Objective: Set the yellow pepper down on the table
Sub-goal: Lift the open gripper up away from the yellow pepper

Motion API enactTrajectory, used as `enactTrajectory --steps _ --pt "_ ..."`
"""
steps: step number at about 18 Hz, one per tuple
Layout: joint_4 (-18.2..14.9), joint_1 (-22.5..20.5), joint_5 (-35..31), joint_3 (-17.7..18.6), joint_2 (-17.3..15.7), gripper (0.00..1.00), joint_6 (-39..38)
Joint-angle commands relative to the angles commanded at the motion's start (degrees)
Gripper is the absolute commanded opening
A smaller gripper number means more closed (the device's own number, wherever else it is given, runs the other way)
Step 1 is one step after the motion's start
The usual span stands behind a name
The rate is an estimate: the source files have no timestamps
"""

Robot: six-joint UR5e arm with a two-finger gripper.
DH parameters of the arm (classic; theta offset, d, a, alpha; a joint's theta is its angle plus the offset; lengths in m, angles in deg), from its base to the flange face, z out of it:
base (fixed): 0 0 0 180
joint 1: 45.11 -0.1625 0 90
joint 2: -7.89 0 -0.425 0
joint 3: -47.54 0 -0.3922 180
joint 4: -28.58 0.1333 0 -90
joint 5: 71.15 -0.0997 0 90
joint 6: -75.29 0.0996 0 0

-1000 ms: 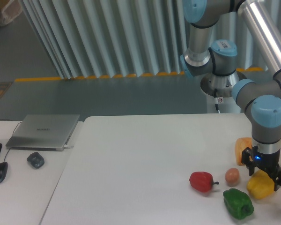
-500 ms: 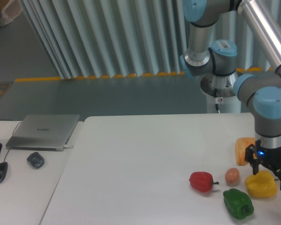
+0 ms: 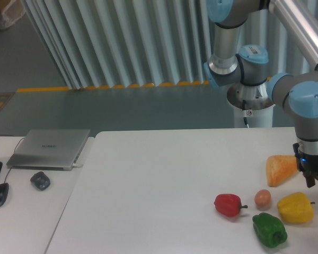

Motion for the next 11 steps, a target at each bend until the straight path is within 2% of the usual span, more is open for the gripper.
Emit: enactTrajectory --steps 5,11 --pt "0.0 -1.05 0.0 0.7 -0.18 1.0 -0.26" --pt "-0.09 -2.99 0.52 3.34 -2.46 1.0 -0.35"
